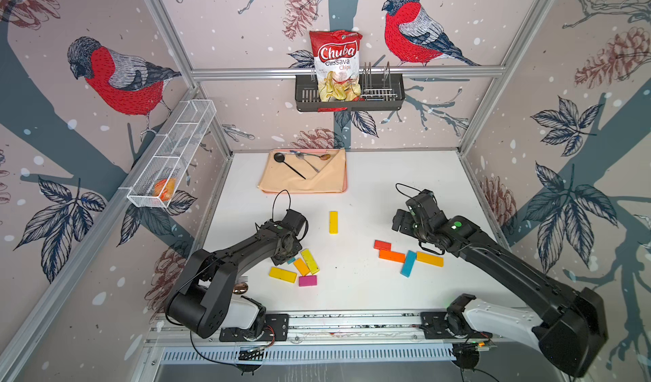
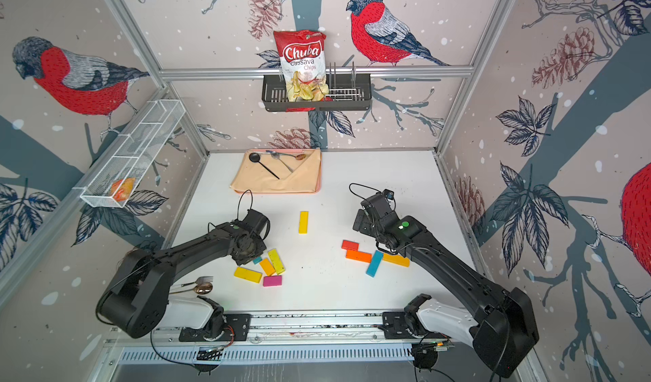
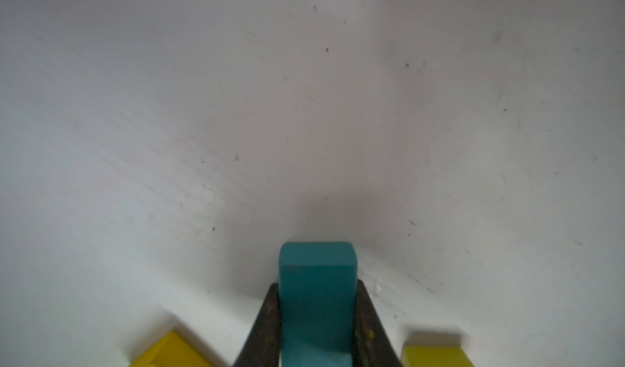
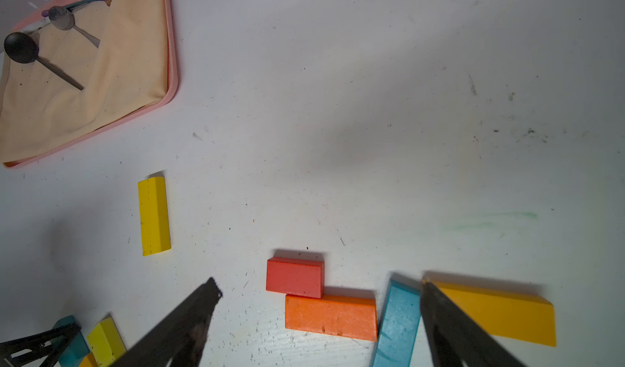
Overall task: Assemble the letter h with building blocks
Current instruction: Pick up the building block from the center of the board, then place the building block at the center of the board.
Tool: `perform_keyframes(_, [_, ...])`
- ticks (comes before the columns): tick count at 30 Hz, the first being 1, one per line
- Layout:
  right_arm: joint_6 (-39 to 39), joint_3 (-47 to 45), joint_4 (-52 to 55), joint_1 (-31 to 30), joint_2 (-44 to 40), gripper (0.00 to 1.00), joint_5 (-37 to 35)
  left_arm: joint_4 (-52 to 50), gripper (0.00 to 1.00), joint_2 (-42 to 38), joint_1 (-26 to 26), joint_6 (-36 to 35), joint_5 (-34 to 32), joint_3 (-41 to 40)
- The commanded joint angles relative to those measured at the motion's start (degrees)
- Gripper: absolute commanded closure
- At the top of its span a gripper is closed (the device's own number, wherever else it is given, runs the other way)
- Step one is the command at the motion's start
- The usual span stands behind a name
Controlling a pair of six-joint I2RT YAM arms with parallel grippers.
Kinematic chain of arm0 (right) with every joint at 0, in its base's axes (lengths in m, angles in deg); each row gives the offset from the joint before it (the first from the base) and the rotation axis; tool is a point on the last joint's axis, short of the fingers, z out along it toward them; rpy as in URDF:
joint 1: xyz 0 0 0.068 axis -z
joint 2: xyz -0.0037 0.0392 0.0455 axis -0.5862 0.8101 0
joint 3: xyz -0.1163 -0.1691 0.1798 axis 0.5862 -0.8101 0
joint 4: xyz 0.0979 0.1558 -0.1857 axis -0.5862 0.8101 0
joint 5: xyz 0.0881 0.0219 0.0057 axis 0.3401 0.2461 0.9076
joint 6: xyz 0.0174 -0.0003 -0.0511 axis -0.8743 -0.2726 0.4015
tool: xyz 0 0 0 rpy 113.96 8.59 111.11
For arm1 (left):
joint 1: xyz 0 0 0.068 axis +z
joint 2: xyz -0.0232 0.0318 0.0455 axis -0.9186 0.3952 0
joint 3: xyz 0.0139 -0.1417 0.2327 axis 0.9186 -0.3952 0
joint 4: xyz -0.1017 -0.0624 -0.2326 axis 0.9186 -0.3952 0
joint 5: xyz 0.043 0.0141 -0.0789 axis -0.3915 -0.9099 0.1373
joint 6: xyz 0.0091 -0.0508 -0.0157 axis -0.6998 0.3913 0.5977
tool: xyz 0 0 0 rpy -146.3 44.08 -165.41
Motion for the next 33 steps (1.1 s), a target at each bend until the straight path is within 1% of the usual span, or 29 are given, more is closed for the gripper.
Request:
perform_keyframes(1, [0.2,-0.2,0.5,0.0,-0.5,0.06,-1.2,-1.6,0.91,0.4,-0.1,-1.9,-3.9,2.9])
perform_keyframes(4, [-0.5,0.6,1.3,0.1,-0.8,0.06,-0.8,-3.0,0.98,-0.7,-0.2,-4.7,-6.3,7.3])
perform_keyframes(6, [-0.9,1.1,1.7,0.1,-1.0,0.06,-0.6,-4.0,0.99,-0.4,-0.9,-6.3,-6.7,11.3])
perform_keyframes(8, [-1.2,1.2,2.1,0.1,-1.5,0.06,-0.6,-4.8,1.00,0.6,-3.1,-6.1,-6.5,14.8])
perform_keyframes(11, [-2.2,0.8,2.8,0.1,-2.1,0.06,-0.6,-2.0,1.00,2.2,-9.1,-2.6,-3.7,16.0])
perform_keyframes(13, [-3.3,0.2,3.4,0.0,-2.4,0.06,-0.3,2.1,1.00,3.9,-12.4,1.1,0.7,14.5])
perform_keyframes(16, [-5.0,-1.7,3.4,-0.8,-2.9,0.06,0.2,7.9,1.00,6.0,-16.0,6.2,5.2,11.8])
perform_keyframes(19, [-6.5,-3.2,3.0,-2.4,-2.8,0.06,0.2,11.0,1.00,7.3,-18.9,10.4,5.8,10.5])
perform_keyframes(20, [-6.8,-3.4,2.8,-2.9,-2.6,0.06,0.2,11.8,0.96,7.4,-19.5,11.5,5.7,10.1])
perform_keyframes(22, [-7.4,-3.8,1.8,-4.6,-1.5,0.06,0.1,15.3,0.76,7.9,-20.3,13.3,6.6,8.6])
perform_keyframes(23, [-7.6,-3.8,1.3,-5.5,-0.7,0.06,0.0,16.8,0.70,8.2,-20.5,13.7,7.4,8.0])
perform_keyframes(26, [-8.3,-3.0,-0.5,-9.5,3.2,0.06,-0.9,18.2,0.60,10.3,-20.5,14.0,8.9,8.5])
perform_keyframes(29, [-8.7,-1.2,-2.1,-15.0,7.6,0.04,-3.1,17.4,0.51,9.4,-20.6,13.9,9.1,9.2])
perform_keyframes(30, [-8.6,-0.5,-2.9,-16.8,10.1,0.03,-3.6,16.4,0.47,8.1,-20.6,13.8,8.5,9.4])
perform_keyframes(32, [-8.5,1.1,-3.9,-19.5,14.1,0.02,-3.8,12.3,0.44,4.5,-20.4,12.8,5.7,10.1])
perform_keyframes(33, [-8.3,2.3,-4.4,-20.9,16.0,0.02,-4.0,9.7,0.42,1.9,-20.3,12.1,2.6,10.3])
